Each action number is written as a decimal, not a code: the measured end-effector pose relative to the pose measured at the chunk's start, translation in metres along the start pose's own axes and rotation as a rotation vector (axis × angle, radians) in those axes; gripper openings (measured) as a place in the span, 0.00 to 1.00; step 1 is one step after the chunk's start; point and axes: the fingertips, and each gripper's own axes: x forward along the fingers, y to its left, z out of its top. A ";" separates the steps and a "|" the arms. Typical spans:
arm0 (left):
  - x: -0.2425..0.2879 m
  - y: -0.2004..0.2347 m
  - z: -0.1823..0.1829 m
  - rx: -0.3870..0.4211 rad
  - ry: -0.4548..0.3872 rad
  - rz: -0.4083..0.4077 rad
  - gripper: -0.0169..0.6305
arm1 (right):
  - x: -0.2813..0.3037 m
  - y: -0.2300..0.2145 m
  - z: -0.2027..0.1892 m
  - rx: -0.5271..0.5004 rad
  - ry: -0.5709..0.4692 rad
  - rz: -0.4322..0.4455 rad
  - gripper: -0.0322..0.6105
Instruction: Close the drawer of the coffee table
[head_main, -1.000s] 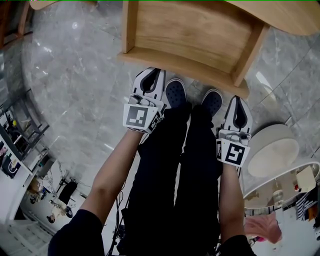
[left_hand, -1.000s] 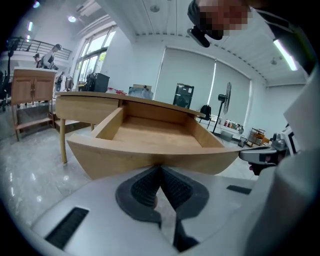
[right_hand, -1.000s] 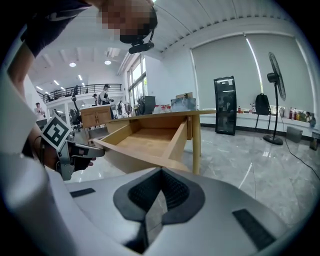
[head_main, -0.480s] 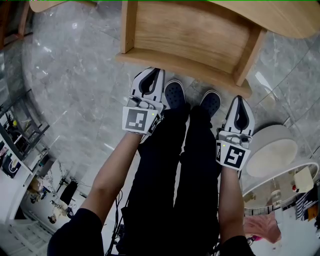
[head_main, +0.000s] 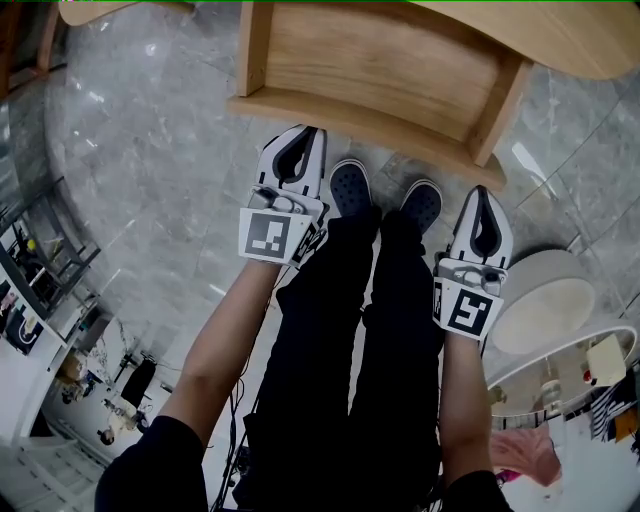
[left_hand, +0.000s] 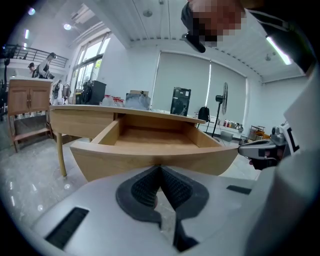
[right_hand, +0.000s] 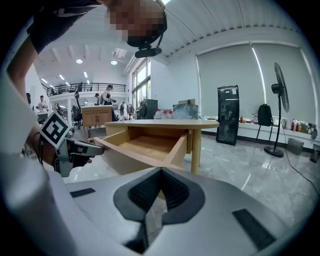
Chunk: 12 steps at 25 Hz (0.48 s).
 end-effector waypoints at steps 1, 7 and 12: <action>0.001 0.000 0.001 0.002 -0.002 -0.002 0.07 | 0.001 -0.001 0.001 0.001 0.000 -0.004 0.09; 0.004 -0.002 0.004 0.008 0.003 -0.007 0.07 | 0.004 -0.006 0.003 0.013 0.012 -0.017 0.09; 0.008 -0.002 0.013 0.009 -0.012 -0.017 0.06 | 0.009 -0.011 0.010 0.027 0.006 -0.028 0.09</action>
